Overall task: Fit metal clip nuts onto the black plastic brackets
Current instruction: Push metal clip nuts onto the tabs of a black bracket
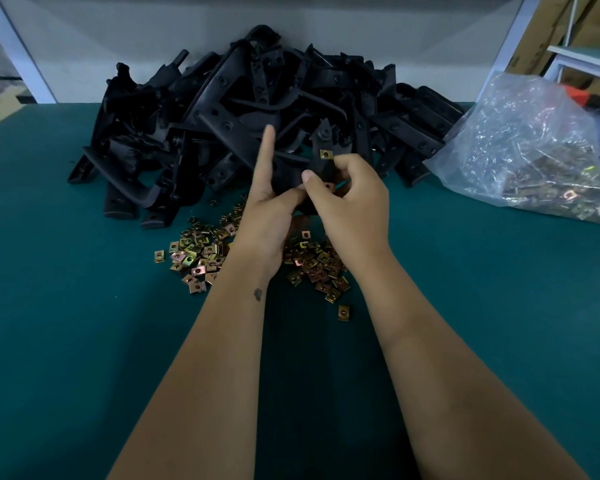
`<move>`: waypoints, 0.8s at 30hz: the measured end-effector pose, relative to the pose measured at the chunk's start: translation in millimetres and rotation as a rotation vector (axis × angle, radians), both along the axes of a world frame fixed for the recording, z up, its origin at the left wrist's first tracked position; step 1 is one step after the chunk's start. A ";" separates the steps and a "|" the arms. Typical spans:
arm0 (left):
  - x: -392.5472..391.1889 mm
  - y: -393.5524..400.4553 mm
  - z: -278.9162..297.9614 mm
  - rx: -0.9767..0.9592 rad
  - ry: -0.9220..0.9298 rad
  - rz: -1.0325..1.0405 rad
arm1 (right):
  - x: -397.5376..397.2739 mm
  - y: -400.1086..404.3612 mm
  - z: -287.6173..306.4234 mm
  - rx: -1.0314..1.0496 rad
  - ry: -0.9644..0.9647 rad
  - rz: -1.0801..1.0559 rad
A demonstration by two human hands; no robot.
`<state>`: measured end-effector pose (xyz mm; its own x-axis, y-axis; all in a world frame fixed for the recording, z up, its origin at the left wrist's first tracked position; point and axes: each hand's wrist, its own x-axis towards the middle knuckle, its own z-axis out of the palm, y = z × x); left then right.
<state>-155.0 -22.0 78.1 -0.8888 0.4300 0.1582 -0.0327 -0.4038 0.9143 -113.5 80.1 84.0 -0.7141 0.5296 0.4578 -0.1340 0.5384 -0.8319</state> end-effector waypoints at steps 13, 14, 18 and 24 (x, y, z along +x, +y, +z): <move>-6.2 3.3 -0.7 0.093 -0.256 0.336 | 0.1 11.1 9.6 -0.737 0.078 0.188; -6.1 3.5 -0.4 0.110 -0.290 0.338 | 0.4 12.3 9.3 -0.819 0.088 0.269; -4.5 1.7 2.5 0.254 -0.378 0.345 | 2.1 16.4 9.9 -0.866 0.116 0.518; 8.6 4.0 9.6 0.250 -0.346 0.369 | 3.0 6.1 7.1 -0.666 -0.065 0.288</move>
